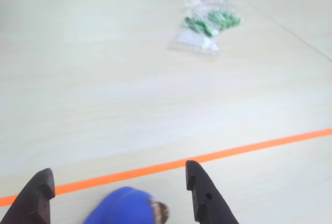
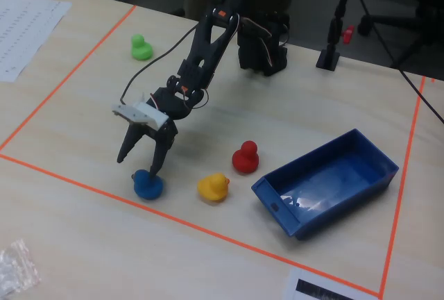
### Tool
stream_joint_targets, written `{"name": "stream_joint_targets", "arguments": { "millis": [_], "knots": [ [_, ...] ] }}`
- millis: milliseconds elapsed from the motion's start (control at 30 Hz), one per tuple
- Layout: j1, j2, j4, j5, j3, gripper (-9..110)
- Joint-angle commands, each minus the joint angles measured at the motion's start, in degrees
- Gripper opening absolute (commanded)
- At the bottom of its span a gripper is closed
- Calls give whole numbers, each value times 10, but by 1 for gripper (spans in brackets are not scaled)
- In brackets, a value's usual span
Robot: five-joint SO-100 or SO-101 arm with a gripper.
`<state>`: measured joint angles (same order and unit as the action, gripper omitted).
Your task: Grasp blue duck and put it into box.
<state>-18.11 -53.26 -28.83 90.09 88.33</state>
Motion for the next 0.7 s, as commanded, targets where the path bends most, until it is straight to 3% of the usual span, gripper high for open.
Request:
{"name": "stream_joint_targets", "arguments": {
  "millis": [0,367,400,467,567,667],
  "knots": [
    [-10,2,4,-4,-38,33],
    [1,76,-11,-14,-65,33],
    [2,83,-11,-20,-75,29],
    [3,94,-1,-33,-92,1],
    [4,103,13,-47,-102,0],
    [3,26,72,-134,-76,0]
  ]
}}
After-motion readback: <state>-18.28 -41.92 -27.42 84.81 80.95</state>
